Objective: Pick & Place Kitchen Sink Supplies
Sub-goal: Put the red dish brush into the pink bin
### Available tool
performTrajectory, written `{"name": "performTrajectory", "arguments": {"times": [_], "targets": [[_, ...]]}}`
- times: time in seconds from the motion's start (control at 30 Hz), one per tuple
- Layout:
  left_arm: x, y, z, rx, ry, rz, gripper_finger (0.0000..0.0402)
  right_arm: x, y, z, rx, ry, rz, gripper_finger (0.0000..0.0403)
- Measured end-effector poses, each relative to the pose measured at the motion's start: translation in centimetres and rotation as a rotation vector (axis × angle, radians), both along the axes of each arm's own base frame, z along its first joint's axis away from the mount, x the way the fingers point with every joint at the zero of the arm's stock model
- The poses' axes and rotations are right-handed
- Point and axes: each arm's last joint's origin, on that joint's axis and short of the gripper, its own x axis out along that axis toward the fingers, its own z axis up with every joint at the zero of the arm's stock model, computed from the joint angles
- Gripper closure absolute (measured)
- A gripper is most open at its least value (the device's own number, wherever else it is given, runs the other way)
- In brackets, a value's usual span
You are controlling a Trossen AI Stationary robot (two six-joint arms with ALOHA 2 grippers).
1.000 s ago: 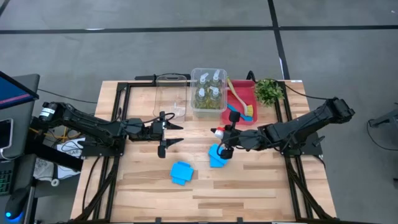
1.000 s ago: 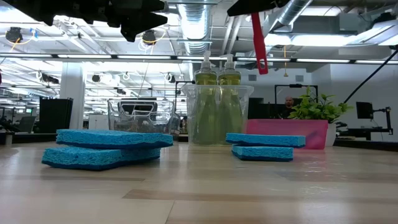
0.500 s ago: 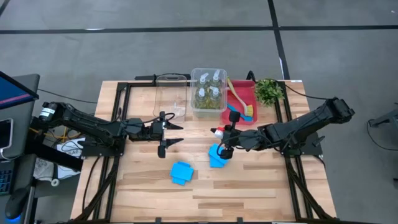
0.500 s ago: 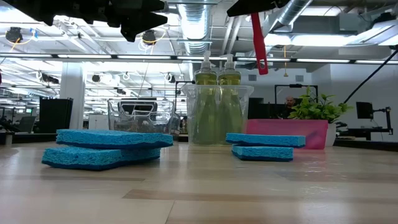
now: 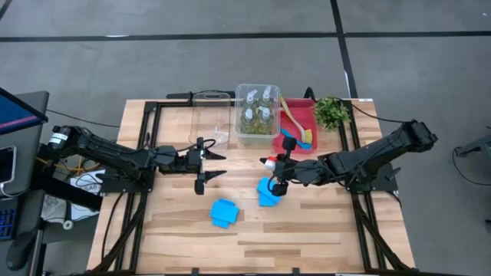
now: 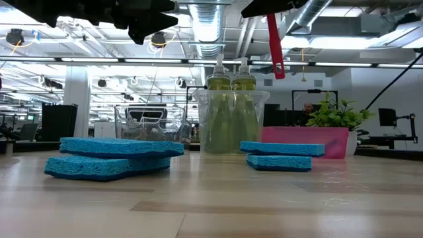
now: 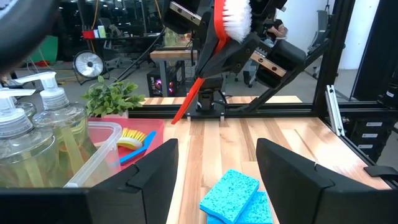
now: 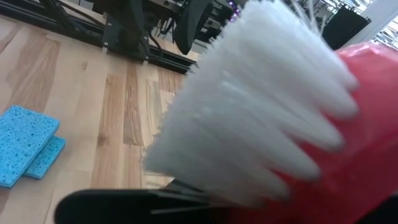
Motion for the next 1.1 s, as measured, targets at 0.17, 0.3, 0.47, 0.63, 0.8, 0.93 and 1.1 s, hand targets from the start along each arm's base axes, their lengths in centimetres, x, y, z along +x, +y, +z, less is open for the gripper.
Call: {"name": "performTrajectory", "arguments": {"times": [0.17, 0.3, 0.47, 0.63, 0.8, 0.93, 1.1], "targets": [[0.0, 0.0, 0.0, 0.0, 0.0, 0.002, 0.0183, 0.0, 0.0, 0.0, 0.0, 0.0, 0.0, 0.04], [0.0, 0.0, 0.0, 0.0, 0.0, 0.002, 0.0183, 0.0, 0.0, -0.1, -0.004, 0.009, 0.0, 0.0401], [0.0, 0.0, 0.0, 0.0, 0.0, 0.002, 0.0183, -0.2, -0.2, -0.3, -0.033, 0.042, -0.034, 0.04], [0.0, 0.0, 0.0, 0.0, 0.0, 0.002, 0.0183, -0.9, -0.6, -0.3, -0.042, 0.071, -0.088, 0.0401], [0.0, 0.0, 0.0, 0.0, 0.0, 0.002, 0.0183, -1.8, -1.4, -0.2, -0.01, 0.084, -0.135, 0.04], [0.0, 0.0, 0.0, 0.0, 0.0, 0.002, 0.0183, -3.1, -2.0, -0.4, -0.006, 0.118, -0.249, 0.0401], [0.0, 0.0, 0.0, 0.0, 0.0, 0.002, 0.0183, -4.7, -2.7, -0.4, 0.056, 0.11, -0.338, 0.04]]}}
